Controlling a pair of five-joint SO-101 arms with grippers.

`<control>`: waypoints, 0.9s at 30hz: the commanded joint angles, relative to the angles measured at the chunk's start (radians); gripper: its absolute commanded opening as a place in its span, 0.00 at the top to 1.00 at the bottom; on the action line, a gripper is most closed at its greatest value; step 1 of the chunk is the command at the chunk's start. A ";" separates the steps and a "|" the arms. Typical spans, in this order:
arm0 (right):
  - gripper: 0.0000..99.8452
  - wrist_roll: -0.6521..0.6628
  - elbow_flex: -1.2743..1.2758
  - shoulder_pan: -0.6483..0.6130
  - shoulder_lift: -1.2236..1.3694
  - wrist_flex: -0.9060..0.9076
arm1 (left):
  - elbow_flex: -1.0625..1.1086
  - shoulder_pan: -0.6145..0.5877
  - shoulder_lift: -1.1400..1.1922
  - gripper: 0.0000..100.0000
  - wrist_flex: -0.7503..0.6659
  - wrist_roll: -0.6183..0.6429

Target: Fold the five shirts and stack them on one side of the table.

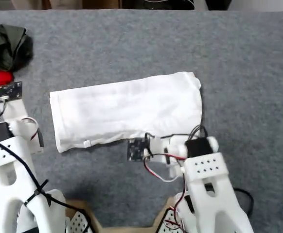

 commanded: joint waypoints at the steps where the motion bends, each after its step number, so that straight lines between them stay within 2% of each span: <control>1: 0.71 -0.038 0.058 -0.021 -0.022 -0.083 | -0.005 -0.023 -0.021 0.98 0.000 -0.011; 7: 0.71 -0.097 0.096 -0.016 -0.022 -0.196 | 0.002 -0.025 -0.021 0.98 0.002 -0.008; 18: 0.71 -0.098 0.013 -0.015 -0.022 -0.207 | 0.023 -0.026 -0.022 0.98 0.006 -0.012; 23: 0.63 -0.098 0.076 -0.015 -0.021 -0.258 | 0.023 -0.026 -0.022 0.98 0.006 -0.012; 27: 0.62 -0.098 0.116 -0.016 -0.021 -0.267 | 0.023 -0.026 -0.022 0.98 0.006 -0.012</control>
